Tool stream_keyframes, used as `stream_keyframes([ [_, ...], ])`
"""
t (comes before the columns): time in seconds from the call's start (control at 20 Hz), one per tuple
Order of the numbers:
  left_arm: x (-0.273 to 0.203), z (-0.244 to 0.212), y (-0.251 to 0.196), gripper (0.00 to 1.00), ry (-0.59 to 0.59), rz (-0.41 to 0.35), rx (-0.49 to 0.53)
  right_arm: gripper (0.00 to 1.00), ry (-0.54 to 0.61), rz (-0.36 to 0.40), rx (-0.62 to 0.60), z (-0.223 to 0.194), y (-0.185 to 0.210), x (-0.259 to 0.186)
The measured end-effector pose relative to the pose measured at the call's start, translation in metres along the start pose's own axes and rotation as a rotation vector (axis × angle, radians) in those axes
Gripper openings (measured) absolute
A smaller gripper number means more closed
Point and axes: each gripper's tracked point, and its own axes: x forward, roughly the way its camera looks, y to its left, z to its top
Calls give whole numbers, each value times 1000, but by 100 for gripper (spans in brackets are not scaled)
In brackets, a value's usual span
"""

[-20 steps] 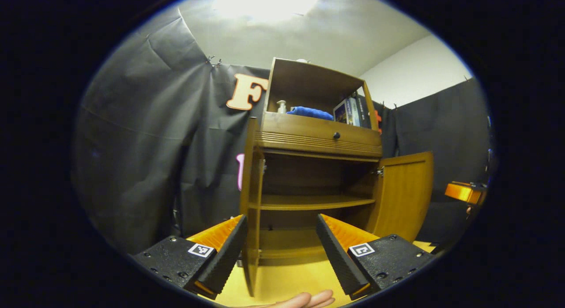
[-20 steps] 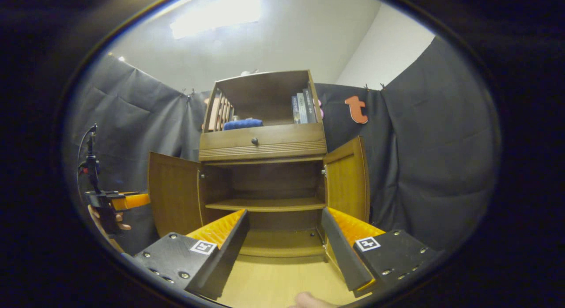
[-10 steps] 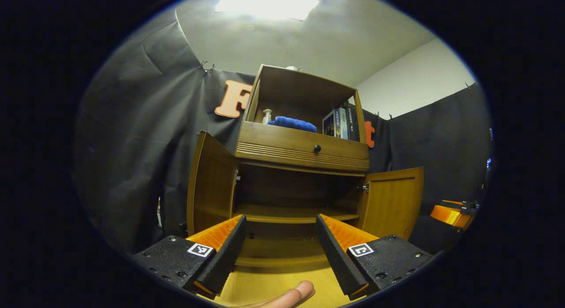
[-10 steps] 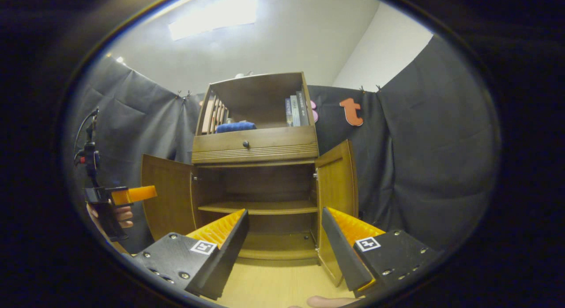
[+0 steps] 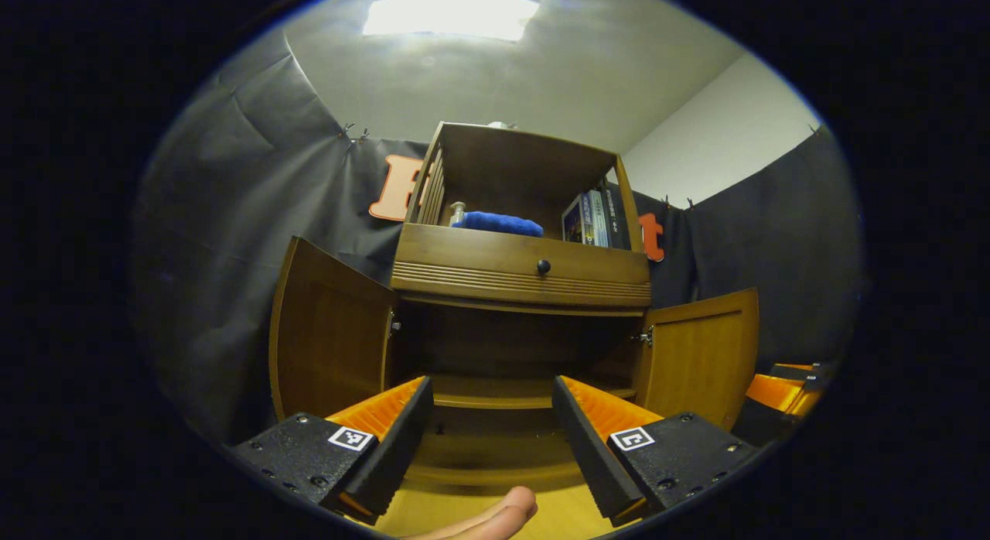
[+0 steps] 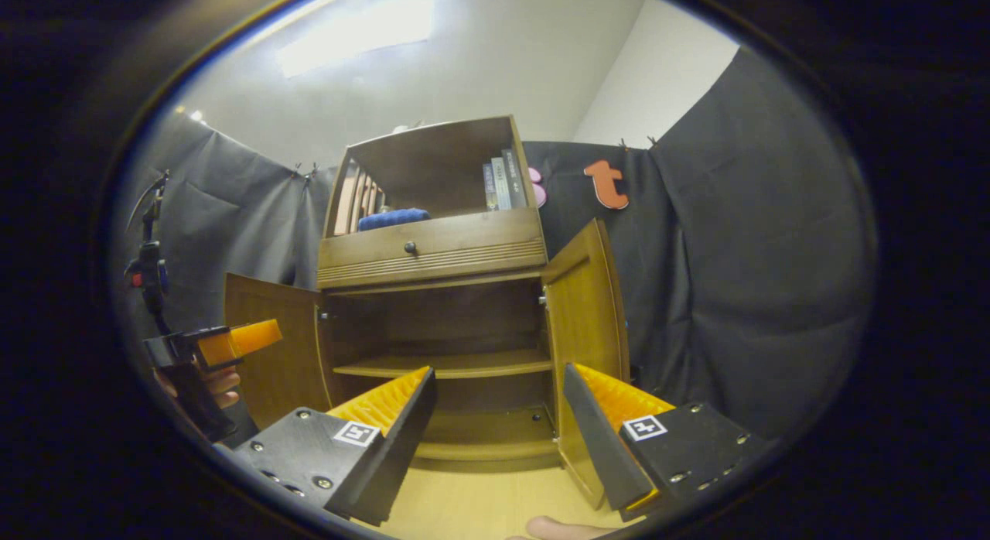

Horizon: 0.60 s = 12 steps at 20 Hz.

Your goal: Open the right door of the double-door shoe cabinet with the right hand, and open the left door with the left hand.

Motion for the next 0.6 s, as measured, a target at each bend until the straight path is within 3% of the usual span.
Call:
stream_keyframes([
  [0.3,41,-67,-23,93,115,-2,60,100,47,-6,-54,-35,7,40],
  [0.6,70,-123,-33,94,198,22,79,98,117,-33,-201,-83,10,71],
])
